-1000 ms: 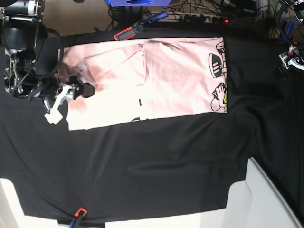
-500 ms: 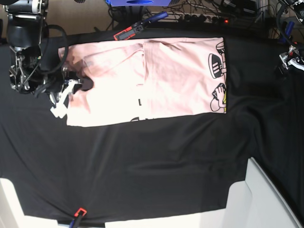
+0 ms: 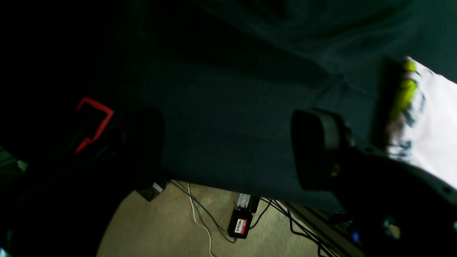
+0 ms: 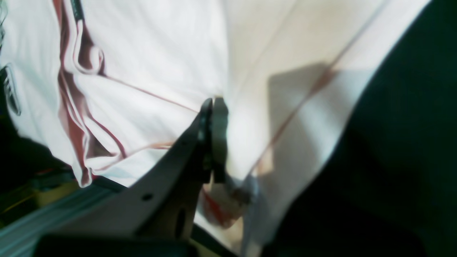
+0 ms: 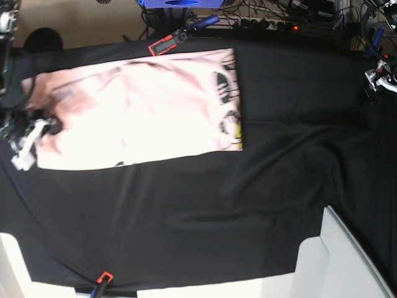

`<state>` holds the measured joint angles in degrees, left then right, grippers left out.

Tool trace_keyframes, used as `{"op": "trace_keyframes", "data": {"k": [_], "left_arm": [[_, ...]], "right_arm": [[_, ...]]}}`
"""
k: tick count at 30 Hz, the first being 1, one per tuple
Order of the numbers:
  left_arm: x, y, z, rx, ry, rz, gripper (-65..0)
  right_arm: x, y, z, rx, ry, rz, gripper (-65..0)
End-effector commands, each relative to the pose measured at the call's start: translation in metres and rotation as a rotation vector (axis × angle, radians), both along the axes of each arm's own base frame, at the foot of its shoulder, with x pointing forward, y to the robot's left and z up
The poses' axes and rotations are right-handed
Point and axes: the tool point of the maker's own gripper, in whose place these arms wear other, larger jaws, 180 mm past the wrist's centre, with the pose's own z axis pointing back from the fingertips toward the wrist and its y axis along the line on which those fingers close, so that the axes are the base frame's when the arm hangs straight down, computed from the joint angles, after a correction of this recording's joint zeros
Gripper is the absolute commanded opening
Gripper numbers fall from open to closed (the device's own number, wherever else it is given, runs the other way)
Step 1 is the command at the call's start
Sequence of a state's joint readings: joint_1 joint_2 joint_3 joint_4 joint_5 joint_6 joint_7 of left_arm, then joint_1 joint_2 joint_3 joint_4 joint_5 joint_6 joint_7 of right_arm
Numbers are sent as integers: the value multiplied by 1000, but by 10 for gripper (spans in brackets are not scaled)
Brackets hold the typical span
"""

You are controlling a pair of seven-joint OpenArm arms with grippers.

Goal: Fold the T-shirt properly
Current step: 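Lift the held end and fold it over toward the graphic with the right gripper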

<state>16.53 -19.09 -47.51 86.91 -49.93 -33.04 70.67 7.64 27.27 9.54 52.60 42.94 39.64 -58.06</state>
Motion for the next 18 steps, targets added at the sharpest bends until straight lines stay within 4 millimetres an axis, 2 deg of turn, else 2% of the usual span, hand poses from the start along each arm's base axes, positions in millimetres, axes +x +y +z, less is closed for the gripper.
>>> {"op": "trace_keyframes", "data": {"k": [1, 3, 6, 9, 11, 12, 15, 18], "left_arm": [[8, 7, 15, 32, -40, -11, -99], [8, 7, 15, 32, -40, -11, -99], [8, 7, 14, 32, -39, -12, -99], [8, 5, 13, 27, -39, -12, -99], [9, 5, 13, 26, -42, -12, -99], [8, 4, 13, 24, -42, -11, -99], [8, 4, 13, 24, -42, -11, -99], [8, 4, 13, 24, -42, -11, -99]], "right_arm": [[16, -20, 18, -32, -58, -10, -650], [23, -38, 29, -69, -81, -17, -650], [26, -64, 33, -120, -58, -129, -650], [27, -66, 32, -130, -41, -178, -650], [25, -58, 24, -138, -10, -178, -650], [27, -47, 20, -139, -3, -164, -650], [36, -24, 22, -151, -20, -156, -650], [40, -12, 27, -183, -45, -228, -650]]}}
